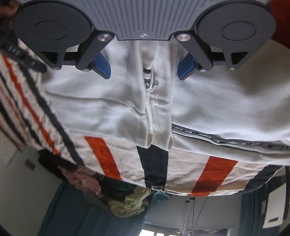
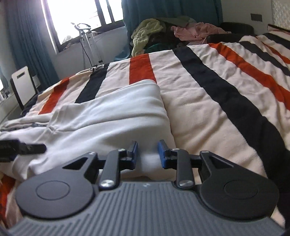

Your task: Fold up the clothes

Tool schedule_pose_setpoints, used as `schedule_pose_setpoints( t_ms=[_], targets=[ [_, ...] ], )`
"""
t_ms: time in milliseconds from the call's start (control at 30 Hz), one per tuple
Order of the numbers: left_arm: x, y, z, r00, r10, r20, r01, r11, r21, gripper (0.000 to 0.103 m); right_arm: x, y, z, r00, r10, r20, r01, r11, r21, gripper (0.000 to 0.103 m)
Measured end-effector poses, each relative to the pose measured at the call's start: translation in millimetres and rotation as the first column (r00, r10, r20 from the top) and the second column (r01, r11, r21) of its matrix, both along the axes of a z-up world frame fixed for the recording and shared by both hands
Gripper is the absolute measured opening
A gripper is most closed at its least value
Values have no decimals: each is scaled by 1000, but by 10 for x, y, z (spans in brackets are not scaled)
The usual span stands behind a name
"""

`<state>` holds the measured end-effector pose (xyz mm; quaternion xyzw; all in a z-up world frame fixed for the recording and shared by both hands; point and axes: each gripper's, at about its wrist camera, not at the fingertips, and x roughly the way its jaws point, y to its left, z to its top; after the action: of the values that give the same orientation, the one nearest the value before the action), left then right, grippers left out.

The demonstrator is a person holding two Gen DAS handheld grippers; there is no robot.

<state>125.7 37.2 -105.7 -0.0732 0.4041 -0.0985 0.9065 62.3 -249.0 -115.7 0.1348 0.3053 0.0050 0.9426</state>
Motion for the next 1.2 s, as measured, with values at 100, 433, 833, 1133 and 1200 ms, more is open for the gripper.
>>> schedule_pose_setpoints(
  t_ms=[100, 433, 833, 1133, 1200],
  targets=[
    [79, -60, -38, 1000, -2, 21, 1, 999, 45, 74, -22, -22, 10, 1000, -6, 1, 6, 1000, 20, 28],
    [79, 12, 44, 993, 52, 107, -56, 998, 35, 24, -46, 67, 49, 999, -3, 36, 4, 1000, -7, 29],
    [67, 12, 30, 987, 73, 144, -88, 991, 102, 14, -22, 160, 37, 998, 44, 48, -43, 999, -22, 29],
    [-59, 303, 131, 980, 189, 62, -189, 982, -11, 60, -25, 123, 29, 999, 30, 44, -31, 999, 12, 29],
    [-153, 432, 214, 974, 222, 50, -220, 974, -44, 75, -27, 117, 34, 999, 29, 43, -29, 999, 13, 29]
  ],
)
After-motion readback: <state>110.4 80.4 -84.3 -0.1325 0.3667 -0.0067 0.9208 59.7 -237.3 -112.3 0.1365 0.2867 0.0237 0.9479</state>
